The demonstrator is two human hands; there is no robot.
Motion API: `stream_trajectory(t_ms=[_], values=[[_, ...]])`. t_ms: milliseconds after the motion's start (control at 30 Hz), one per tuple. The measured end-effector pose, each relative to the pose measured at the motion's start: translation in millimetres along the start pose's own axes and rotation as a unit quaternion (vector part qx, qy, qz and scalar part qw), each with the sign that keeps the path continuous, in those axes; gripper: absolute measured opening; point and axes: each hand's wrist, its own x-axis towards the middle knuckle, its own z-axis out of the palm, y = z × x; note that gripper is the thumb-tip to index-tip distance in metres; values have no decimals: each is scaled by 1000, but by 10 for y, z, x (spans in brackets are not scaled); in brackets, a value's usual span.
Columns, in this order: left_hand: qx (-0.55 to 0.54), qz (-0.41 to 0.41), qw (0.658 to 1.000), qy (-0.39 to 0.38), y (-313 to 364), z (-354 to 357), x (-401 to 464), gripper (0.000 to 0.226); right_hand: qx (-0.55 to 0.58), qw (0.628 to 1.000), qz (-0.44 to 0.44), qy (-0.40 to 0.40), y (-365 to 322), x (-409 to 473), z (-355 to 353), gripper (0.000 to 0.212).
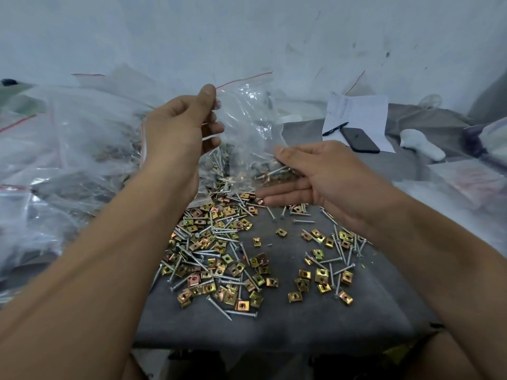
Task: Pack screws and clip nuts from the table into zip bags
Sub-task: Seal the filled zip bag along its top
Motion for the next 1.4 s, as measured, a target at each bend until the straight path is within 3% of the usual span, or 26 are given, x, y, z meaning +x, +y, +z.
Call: stream_trajectory(t_ms=[67,133,233,300,367,433,600,700,1033,1233,1400], values=[[55,33,998,-5,-13,26,-22,22,-18,998,6,56,22,31,-18,28],[86,60,994,-30,-1,66,-71,18,-133,985,6,110,56,66,-88,33],[210,119,966,-91,-6,108,-165,14,-327,926,-59,182,53,106,-243,44],[291,171,932,-134,-27,153,-227,11,-297,929,-125,185,17,123,-304,40],[303,189,921,-155,-49,202,-258,12,-246,941,-168,158,10,139,-329,27],[293,194,925,-148,-71,219,-238,12,-225,942,-202,145,11,142,-338,18],[246,184,943,-126,-88,148,-142,8,-294,911,-243,155,-3,142,-373,10],[200,165,955,-144,-64,132,-136,5,-221,927,-260,158,-27,142,-344,7],[93,116,974,-171,-61,146,-143,6,-188,929,-284,147,-62,145,-378,12],[75,91,982,-144,-69,167,-158,7,-86,957,-245,133,-27,161,-410,17],[72,65,984,-150,-74,124,-140,5,-56,959,-250,120,-38,163,-460,21]])
